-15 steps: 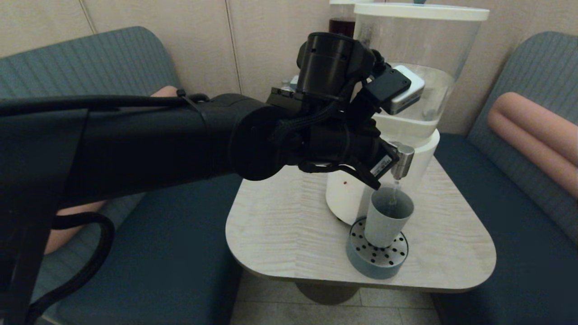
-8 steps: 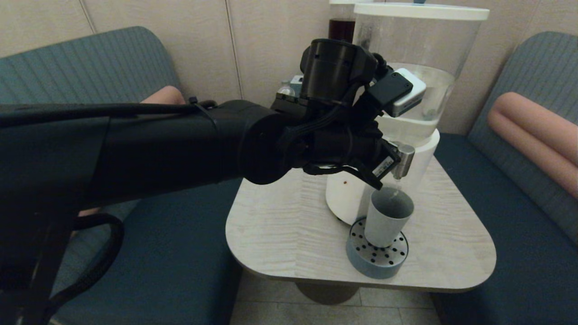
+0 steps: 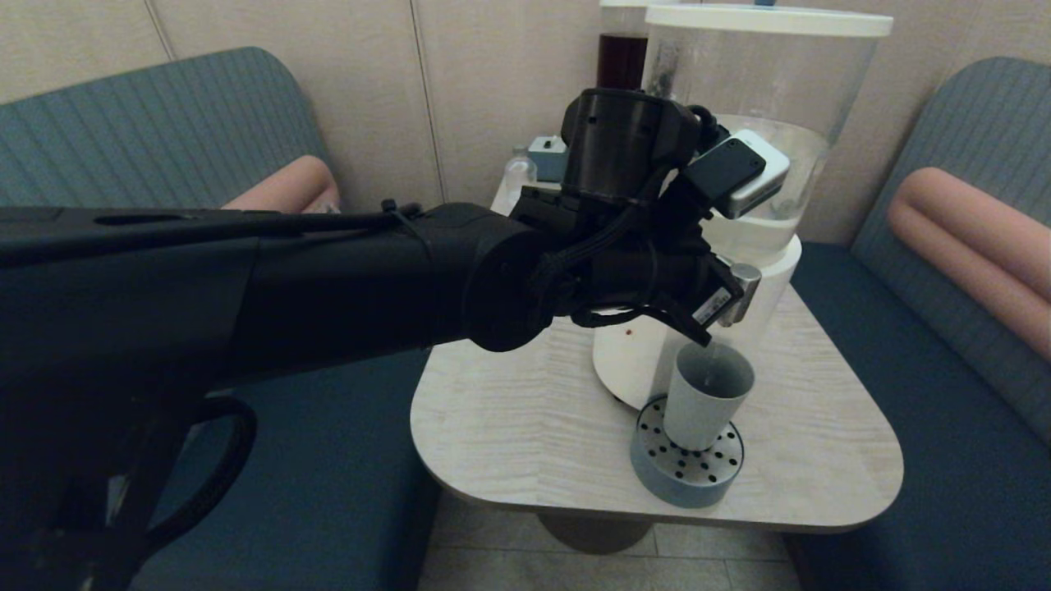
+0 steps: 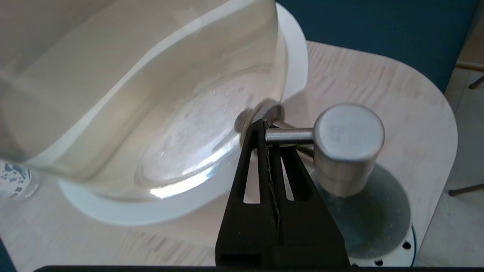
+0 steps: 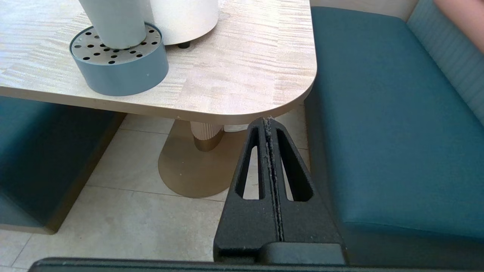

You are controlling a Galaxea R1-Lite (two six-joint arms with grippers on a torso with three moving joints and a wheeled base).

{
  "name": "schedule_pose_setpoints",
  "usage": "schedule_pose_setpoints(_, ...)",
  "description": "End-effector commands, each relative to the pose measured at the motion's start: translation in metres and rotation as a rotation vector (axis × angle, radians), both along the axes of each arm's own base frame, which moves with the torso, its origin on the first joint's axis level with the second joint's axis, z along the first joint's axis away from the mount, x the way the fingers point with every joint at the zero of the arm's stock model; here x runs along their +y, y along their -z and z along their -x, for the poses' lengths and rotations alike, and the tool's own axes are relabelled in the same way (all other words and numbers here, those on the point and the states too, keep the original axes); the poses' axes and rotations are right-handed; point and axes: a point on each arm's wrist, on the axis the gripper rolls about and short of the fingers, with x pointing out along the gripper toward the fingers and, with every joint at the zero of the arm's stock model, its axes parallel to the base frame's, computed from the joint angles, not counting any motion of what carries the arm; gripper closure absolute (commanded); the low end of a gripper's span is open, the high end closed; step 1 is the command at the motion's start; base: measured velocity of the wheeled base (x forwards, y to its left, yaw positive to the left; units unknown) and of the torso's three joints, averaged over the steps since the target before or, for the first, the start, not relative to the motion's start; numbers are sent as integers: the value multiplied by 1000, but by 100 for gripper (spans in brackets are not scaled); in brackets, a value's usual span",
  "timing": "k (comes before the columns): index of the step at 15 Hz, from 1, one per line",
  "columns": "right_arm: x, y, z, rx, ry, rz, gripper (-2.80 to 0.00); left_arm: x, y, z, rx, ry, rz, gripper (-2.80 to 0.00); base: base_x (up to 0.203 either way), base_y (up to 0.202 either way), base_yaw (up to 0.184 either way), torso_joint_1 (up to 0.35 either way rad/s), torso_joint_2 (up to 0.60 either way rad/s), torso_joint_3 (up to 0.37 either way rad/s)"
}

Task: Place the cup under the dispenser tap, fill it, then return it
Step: Turn off the faucet

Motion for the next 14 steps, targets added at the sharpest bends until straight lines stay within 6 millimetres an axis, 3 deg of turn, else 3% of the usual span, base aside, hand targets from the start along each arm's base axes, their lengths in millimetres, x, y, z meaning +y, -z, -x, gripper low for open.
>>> schedule_pose_setpoints(1, 0, 0, 0, 0, 0, 1, 0, -6, 3, 2, -2, 16, -1, 0, 0, 0, 0, 0, 0, 0)
schedule_pose_setpoints(14, 0, 0, 0, 0, 0, 0, 0, -17, 22, -3, 4, 32, -25, 0, 0, 0, 0, 0, 0, 0)
